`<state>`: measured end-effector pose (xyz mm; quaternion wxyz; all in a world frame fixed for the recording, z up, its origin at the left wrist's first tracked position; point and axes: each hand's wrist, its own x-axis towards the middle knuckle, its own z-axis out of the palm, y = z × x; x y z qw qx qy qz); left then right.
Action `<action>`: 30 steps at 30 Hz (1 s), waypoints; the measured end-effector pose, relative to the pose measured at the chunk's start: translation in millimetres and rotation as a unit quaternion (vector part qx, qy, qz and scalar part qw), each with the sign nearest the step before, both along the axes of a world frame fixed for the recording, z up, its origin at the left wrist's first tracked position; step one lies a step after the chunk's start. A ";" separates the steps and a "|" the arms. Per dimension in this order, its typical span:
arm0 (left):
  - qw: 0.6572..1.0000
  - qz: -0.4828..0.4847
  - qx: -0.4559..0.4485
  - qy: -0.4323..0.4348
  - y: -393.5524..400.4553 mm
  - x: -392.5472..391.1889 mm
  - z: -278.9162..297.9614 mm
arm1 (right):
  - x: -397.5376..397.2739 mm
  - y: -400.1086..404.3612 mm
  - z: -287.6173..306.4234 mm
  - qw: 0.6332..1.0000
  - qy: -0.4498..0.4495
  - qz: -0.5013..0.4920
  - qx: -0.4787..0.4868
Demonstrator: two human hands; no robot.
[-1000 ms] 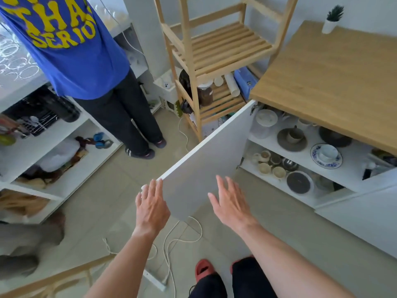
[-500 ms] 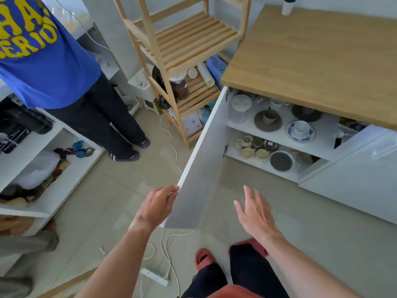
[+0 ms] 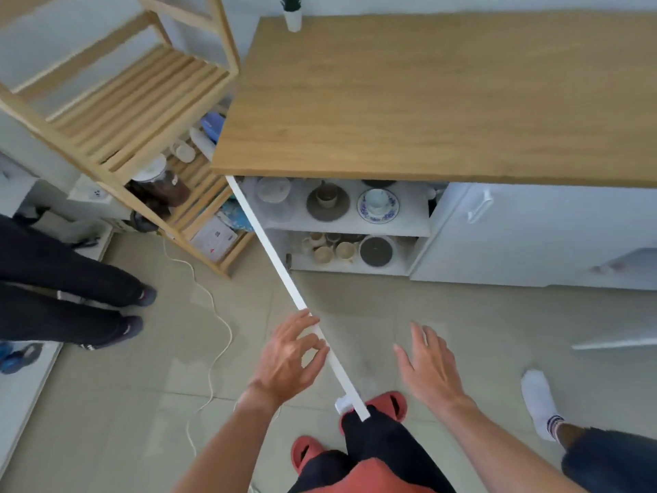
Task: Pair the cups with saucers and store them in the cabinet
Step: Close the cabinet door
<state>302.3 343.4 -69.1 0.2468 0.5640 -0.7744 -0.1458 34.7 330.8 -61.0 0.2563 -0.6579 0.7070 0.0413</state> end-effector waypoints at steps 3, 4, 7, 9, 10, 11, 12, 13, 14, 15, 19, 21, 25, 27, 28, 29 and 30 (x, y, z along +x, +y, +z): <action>0.999 -0.035 0.015 -0.017 -31.7 -31.4 7.3 | -23.2 -27.9 12.2 0.999 -0.009 -0.040 -0.017; 0.998 -0.048 0.018 -0.021 -42.9 -40.8 9.9 | -30.5 -36.6 15.9 0.998 -0.012 -0.050 -0.024; 0.996 -0.073 0.033 -0.036 -75.7 -63.2 16.6 | -54.5 -58.1 25.6 0.996 -0.018 -0.079 -0.047; 0.994 -0.091 0.036 -0.055 -93.2 -74.2 19.2 | -70.0 -68.4 28.9 0.994 -0.012 -0.084 -0.067; 0.992 -0.102 0.025 -0.069 -101.3 -79.7 19.4 | -77.1 -73.8 30.3 0.994 -0.007 -0.086 -0.070; 0.991 -0.112 0.015 -0.078 -109.3 -85.5 19.7 | -83.3 -79.0 31.2 0.993 -0.003 -0.090 -0.070; 0.990 -0.115 0.003 -0.086 -116.8 -91.0 19.0 | -88.2 -83.4 32.4 0.993 0.000 -0.094 -0.068; 0.989 -0.113 -0.005 -0.098 -123.0 -96.0 18.5 | -91.8 -86.7 33.5 0.993 0.004 -0.099 -0.071; 0.987 -0.110 -0.010 -0.116 -128.1 -100.3 17.2 | -94.3 -89.9 34.3 0.992 0.007 -0.099 -0.076; 0.985 -0.106 -0.010 -0.136 -133.0 -104.9 16.8 | -95.9 -93.6 35.0 0.992 0.013 -0.091 -0.083; 0.977 -0.098 0.005 -0.191 -149.3 -124.0 17.2 | -91.6 -109.0 30.8 0.995 0.013 -0.043 -0.088; 0.975 -0.092 0.004 -0.201 -161.0 -133.3 18.2 | -86.8 -121.4 26.4 0.995 0.010 -0.025 -0.097; 0.969 -0.086 0.015 -0.231 -183.1 -143.5 16.3 | -79.2 -149.7 17.0 0.993 0.061 0.008 -0.105; 0.965 -0.086 0.023 -0.247 -193.8 -143.5 15.1 | -77.3 -165.8 13.7 0.991 0.080 0.004 -0.106; 0.963 -0.087 0.025 -0.254 -200.5 -143.3 15.6 | -76.8 -174.7 13.5 0.990 0.091 0.008 -0.110; 0.961 -0.088 0.026 -0.261 -208.2 -143.1 15.0 | -77.1 -184.5 12.2 0.988 0.097 0.013 -0.119; 0.959 -0.091 0.029 -0.266 -217.3 -142.8 15.7 | -76.9 -194.9 14.3 0.987 0.102 0.012 -0.124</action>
